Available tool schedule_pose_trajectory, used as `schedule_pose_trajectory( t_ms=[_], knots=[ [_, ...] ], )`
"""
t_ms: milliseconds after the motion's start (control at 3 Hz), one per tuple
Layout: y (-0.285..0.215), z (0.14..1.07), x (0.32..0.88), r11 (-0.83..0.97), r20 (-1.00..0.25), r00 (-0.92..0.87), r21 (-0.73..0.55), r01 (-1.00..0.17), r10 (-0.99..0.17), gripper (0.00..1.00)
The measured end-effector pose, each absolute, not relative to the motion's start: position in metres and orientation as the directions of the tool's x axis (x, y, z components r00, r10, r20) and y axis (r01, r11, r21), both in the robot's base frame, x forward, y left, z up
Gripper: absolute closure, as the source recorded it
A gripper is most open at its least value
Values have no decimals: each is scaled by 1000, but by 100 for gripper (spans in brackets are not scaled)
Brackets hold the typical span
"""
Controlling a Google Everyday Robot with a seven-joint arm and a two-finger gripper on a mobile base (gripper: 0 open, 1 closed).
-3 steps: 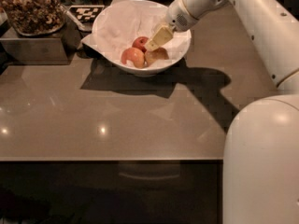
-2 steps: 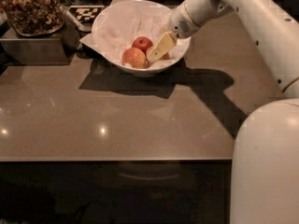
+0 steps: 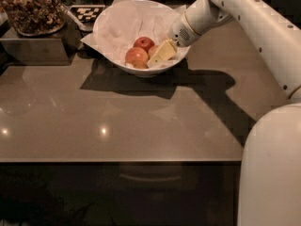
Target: Pick apple from white bowl
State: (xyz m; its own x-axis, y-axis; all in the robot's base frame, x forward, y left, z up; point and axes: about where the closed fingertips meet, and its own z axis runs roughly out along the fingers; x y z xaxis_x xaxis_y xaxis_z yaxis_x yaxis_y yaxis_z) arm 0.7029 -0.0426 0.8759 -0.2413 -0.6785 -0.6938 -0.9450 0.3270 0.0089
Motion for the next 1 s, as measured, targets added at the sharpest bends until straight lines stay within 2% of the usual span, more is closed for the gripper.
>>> schedule_pose_trajectory(
  t_ms=[667,1000],
  knots=[
    [-35,866,708,315,-686,-230,0,-949,-690,40],
    [-29,854,711,301,-669,-218,-9,-954,-711,59]
  ],
)
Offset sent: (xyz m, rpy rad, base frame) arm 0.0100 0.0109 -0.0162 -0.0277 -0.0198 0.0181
